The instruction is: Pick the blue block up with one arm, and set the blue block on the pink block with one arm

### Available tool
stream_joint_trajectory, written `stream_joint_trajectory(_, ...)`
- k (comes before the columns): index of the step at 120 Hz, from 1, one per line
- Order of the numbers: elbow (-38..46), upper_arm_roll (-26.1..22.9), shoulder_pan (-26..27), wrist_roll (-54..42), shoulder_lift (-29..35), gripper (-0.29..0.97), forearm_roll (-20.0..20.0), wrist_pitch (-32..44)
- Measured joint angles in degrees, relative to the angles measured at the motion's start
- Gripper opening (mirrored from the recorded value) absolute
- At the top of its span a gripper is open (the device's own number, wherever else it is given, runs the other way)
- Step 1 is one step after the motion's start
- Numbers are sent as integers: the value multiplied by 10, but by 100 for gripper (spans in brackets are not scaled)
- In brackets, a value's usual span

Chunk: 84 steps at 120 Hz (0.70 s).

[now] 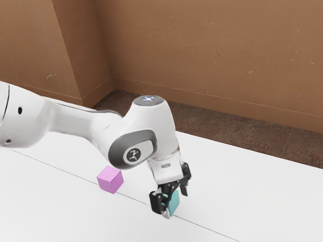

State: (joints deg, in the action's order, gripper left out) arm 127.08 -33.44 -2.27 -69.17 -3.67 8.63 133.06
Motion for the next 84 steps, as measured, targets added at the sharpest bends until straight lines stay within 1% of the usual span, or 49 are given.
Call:
stream_joint_trajectory(9, -4, 1, -30, -5, -13, 68, 0, 10)
stream_joint_trajectory(15, -6, 1, -40, -7, -19, 68, -7, 15)
stream_joint_trajectory(29, -9, 1, -33, -13, -40, 68, -27, 27)
stream_joint_trajectory(43, -9, 3, -31, -14, -46, 68, -32, 37)
stream_joint_trajectory(54, -11, 19, -31, -8, -63, 68, -34, 42)
stream_joint_trajectory(65, -29, 25, -32, -3, -99, 68, -43, 47)
stream_joint_trajectory(84, -39, 40, -32, 3, -116, 68, -59, 53)
